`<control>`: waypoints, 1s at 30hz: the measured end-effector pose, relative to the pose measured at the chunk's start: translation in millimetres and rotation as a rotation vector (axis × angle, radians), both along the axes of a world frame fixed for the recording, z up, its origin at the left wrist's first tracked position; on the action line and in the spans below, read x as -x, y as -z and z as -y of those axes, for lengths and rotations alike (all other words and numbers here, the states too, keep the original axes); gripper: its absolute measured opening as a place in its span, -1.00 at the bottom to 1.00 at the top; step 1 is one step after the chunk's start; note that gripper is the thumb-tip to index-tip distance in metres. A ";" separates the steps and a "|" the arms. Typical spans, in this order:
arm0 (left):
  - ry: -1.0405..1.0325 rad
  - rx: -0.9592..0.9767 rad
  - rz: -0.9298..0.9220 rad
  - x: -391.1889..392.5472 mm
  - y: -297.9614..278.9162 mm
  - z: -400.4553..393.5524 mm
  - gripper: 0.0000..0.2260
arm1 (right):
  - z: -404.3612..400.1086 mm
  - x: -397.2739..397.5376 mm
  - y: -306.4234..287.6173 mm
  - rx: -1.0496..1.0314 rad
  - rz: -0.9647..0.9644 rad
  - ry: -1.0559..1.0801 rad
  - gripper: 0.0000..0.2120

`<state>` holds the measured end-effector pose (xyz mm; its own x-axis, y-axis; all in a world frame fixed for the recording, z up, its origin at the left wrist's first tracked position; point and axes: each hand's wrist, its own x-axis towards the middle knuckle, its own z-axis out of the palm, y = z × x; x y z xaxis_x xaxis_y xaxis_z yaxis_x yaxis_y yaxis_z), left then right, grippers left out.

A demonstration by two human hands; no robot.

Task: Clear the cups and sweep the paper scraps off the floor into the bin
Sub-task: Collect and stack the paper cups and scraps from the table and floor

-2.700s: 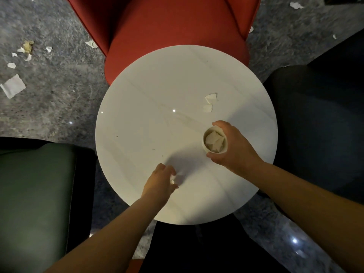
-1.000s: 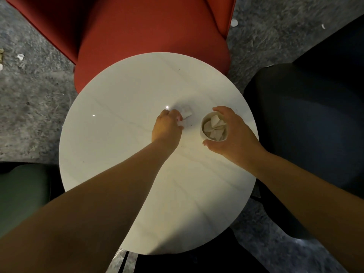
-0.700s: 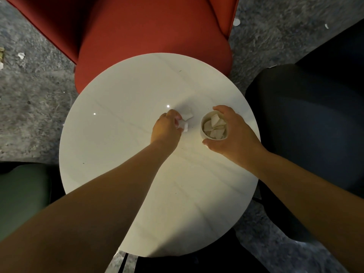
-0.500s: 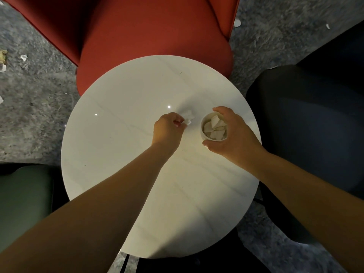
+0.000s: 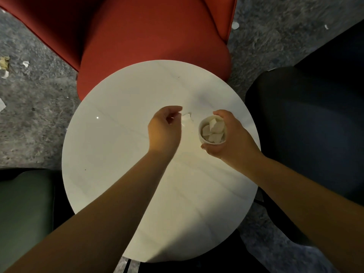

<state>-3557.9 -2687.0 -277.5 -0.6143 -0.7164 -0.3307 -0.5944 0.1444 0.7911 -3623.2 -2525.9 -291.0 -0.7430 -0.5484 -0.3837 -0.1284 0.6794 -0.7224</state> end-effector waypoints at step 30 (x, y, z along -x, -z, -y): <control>0.169 0.008 -0.069 -10.8 -51.5 -46.7 -0.88 | -2.7 -9.8 -7.5 -0.006 -0.001 0.073 -0.18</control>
<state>-3547.1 -2640.3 -226.0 -0.7472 -0.6036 -0.2780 -0.5052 0.2441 0.8278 -3613.4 -2523.2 -283.5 -0.7814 -0.4904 -0.3858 -0.0789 0.6911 -0.7185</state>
